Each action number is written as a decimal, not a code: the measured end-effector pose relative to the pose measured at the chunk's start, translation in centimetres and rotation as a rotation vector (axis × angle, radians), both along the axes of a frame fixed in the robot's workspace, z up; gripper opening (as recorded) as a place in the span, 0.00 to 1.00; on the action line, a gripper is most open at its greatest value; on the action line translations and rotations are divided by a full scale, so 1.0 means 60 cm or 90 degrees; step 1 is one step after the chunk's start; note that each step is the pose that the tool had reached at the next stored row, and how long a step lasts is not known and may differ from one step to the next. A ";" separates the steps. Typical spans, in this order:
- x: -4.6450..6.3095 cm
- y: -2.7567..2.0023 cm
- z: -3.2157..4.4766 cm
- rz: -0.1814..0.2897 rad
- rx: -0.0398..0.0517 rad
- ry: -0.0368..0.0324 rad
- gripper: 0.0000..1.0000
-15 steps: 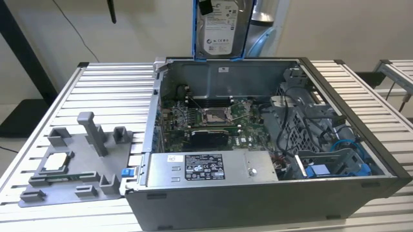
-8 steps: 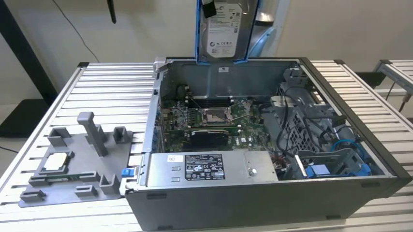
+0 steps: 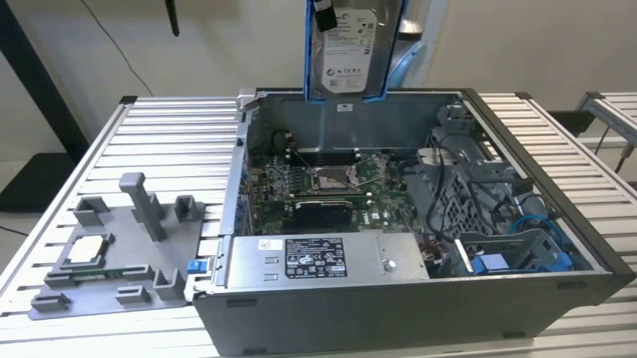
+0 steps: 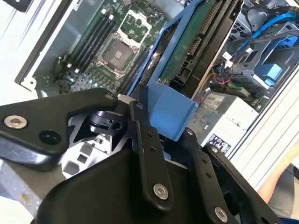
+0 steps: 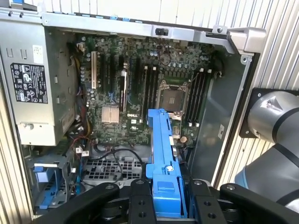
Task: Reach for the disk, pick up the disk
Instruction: 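Pick up the disk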
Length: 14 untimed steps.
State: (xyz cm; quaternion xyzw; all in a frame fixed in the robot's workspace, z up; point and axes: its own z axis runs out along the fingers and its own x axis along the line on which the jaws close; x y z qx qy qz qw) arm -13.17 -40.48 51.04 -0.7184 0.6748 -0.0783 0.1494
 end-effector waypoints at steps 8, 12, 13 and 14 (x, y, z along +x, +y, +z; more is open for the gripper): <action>0.003 -0.0135 -0.002 0.000 -0.0002 0.0000 0.00; 0.005 -0.0191 -0.003 0.000 -0.0003 0.0001 0.00; 0.005 -0.0205 -0.003 0.000 -0.0002 0.0000 0.00; 0.005 -0.0218 -0.003 0.000 -0.0002 0.0000 0.00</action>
